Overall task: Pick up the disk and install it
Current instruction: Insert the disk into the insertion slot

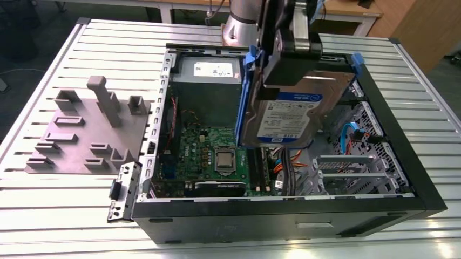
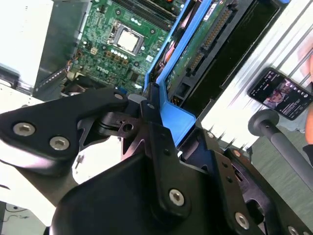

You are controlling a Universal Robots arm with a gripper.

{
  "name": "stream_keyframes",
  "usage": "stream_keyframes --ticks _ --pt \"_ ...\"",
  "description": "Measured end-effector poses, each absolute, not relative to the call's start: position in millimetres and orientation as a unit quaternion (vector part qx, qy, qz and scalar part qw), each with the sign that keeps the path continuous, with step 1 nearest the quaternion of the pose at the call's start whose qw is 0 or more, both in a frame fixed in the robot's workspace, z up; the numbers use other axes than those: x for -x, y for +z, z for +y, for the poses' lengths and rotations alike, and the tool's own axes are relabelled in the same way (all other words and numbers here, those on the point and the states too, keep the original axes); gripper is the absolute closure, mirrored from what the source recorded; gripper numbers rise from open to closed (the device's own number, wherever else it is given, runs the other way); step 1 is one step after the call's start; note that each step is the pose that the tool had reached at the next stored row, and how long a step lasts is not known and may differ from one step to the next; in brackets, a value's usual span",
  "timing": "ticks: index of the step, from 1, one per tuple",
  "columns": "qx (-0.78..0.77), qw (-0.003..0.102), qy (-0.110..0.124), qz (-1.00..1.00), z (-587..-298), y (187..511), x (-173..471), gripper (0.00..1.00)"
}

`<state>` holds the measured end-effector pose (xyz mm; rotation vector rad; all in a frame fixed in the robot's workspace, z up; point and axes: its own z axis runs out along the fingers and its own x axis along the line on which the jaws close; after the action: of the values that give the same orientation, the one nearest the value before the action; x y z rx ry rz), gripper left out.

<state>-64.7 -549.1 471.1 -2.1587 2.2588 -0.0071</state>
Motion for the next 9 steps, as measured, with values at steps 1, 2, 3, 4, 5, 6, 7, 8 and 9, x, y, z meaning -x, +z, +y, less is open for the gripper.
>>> stream_keyframes --ticks 1,2,3,4,5,6,7,8,9 --pt "0.691 0.009 -0.002 0.723 -550.7 470.6 63.7 0.63" --pt "0.691 0.009 -0.002 0.723 -552.0 470.1 62.2 0.63" --pt "0.691 0.009 -0.002 0.723 -553.3 469.4 60.0 0.63" --pt "0.691 0.009 -0.002 0.723 -554.5 468.7 57.5 0.63" --pt "0.691 0.009 -0.002 0.723 -555.6 468.1 54.2 0.63" --pt "0.691 0.009 -0.002 0.723 -556.4 467.5 51.1 0.63" --pt "0.691 0.009 -0.002 0.723 -557.1 467.0 47.8 0.63" --pt "0.691 0.009 -0.002 0.723 -557.8 466.5 44.8 0.63" --pt "0.691 0.009 -0.002 0.723 -558.4 466.1 42.0 0.63"
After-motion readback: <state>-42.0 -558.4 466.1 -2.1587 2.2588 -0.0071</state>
